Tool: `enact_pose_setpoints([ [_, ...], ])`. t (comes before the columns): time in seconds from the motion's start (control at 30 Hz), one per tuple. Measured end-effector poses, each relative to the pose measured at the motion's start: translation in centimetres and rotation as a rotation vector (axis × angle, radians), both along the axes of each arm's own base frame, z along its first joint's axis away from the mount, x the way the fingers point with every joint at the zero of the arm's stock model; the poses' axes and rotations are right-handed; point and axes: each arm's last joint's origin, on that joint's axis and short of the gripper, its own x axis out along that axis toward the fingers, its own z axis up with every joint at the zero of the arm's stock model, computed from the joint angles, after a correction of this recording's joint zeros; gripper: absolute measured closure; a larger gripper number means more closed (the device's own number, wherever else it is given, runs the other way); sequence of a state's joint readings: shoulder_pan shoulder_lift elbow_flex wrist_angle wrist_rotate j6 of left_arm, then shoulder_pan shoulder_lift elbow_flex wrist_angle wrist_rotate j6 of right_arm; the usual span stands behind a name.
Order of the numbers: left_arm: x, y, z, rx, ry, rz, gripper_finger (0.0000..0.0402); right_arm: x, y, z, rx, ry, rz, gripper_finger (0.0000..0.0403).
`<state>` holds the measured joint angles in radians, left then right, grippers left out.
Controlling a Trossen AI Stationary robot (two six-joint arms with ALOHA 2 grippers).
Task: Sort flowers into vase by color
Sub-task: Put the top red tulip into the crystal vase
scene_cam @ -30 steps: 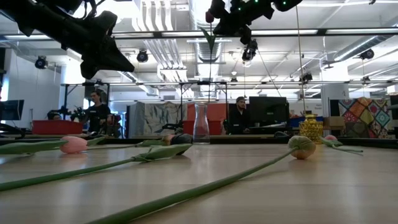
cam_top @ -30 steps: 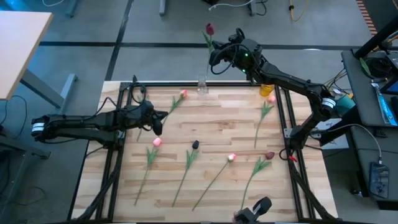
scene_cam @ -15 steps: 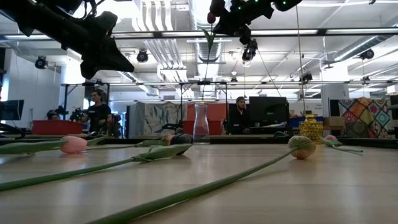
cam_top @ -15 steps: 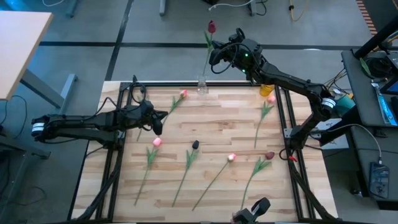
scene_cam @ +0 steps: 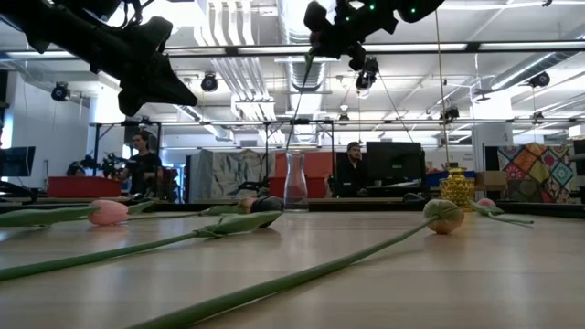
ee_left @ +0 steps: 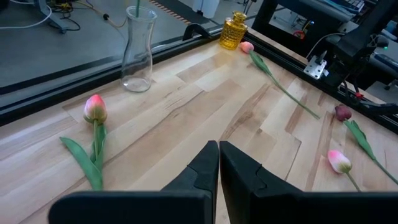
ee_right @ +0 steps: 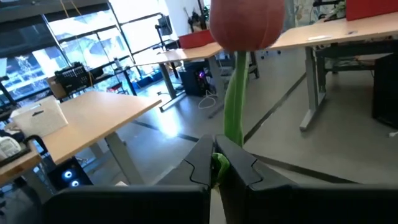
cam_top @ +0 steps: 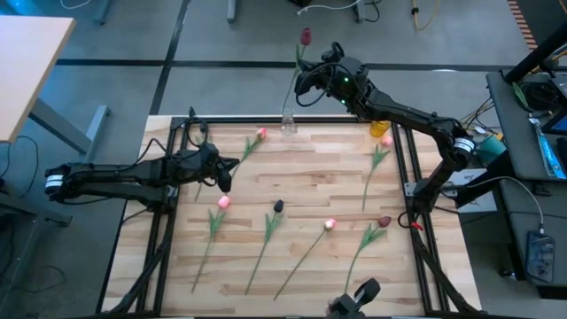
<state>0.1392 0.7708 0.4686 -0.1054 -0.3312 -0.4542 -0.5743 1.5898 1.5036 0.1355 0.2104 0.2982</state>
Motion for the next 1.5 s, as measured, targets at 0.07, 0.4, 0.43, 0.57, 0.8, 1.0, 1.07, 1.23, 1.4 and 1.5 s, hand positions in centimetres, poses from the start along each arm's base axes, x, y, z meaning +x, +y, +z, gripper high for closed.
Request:
enact_pose_setpoints([
  [0.07, 0.0, 0.0, 0.0, 0.0, 0.0, 0.0, 0.0402, 0.0, 0.0, 0.0, -0.004, 0.009, 0.0, 0.0394],
  [0.4, 0.0, 0.0, 0.0, 0.0, 0.0, 0.001, 0.0402, -0.1, -0.1, 0.0, -0.019, 0.02, -0.003, 0.0394],
  [0.43, 0.0, 0.0, 0.0, 0.0, 0.001, 0.001, 0.0402, -0.1, -0.2, 0.1, -0.021, 0.022, -0.007, 0.0394],
  [0.57, 0.0, 0.0, 0.0, 0.001, 0.0, 0.001, 0.0402, -0.5, -0.5, 0.2, -0.024, 0.019, -0.017, 0.0394],
  [0.8, 0.0, 0.0, 0.0, 0.001, 0.0, 0.002, 0.0402, -0.6, -0.6, 0.2, -0.027, 0.028, -0.023, 0.0394],
  [1.0, 0.0, 0.0, 0.0, 0.001, 0.0, 0.003, 0.0402, -0.7, -0.7, 0.2, -0.031, 0.04, -0.024, 0.0394],
  [1.07, 0.0, 0.0, 0.0, 0.001, 0.0, 0.003, 0.0402, -0.7, -0.7, 0.0, -0.028, 0.047, -0.024, 0.0394],
  [1.23, 0.0, 0.0, 0.0, 0.001, 0.0, 0.003, 0.0402, -0.6, -0.7, -0.4, -0.025, 0.077, -0.02, 0.0394],
  [1.4, 0.0, 0.0, 0.0, 0.001, 0.001, 0.003, 0.0402, -0.7, -0.7, -1.6, 0.002, 0.145, -0.017, 0.0393],
  [1.5, 0.0, 0.0, 0.0, 0.001, 0.001, 0.003, 0.0402, -0.7, -0.7, -2.8, 0.018, 0.18, -0.013, 0.0393],
])
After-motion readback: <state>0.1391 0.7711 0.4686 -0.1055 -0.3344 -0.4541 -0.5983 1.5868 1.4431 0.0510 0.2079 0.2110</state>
